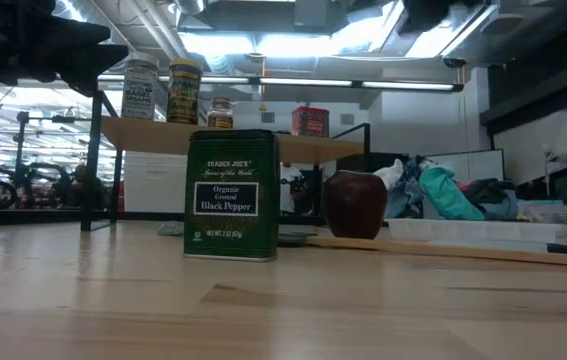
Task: Shelf spices
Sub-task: Remove the red seasoning can from the shelf
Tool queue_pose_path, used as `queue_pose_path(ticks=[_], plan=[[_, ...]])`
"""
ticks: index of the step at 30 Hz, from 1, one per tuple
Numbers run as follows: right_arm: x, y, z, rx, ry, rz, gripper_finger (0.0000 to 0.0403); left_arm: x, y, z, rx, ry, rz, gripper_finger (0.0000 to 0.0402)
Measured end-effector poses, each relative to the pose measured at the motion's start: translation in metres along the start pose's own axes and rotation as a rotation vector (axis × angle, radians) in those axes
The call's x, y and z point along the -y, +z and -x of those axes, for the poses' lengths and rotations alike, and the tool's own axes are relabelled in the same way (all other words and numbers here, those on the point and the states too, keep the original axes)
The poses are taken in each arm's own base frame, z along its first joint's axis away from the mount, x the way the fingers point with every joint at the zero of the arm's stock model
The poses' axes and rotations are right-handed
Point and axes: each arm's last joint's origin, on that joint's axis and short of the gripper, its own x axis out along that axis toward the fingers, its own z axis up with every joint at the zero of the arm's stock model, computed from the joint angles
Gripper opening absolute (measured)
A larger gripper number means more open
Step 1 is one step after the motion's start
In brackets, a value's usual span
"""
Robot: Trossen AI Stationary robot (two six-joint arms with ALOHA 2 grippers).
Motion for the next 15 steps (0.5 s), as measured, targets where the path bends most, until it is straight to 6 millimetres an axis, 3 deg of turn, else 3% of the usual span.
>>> queue_pose_path(ticks=[4,7,15], plan=[[0.011,-0.044,-0.008,-0.019,-0.030,-0.139,0.0376,0.000,0.000,0.000,0.001,0.002,0.001,0.0182],[0.014,-0.065,-0.016,-0.040,-0.070,-0.224,0.0376,0.000,0.000,0.000,0.000,0.003,0.001,0.0182],[0.013,-0.073,-0.044,-0.098,-0.200,-0.324,0.0376,0.000,0.000,0.000,0.000,0.003,0.001,0.0182]])
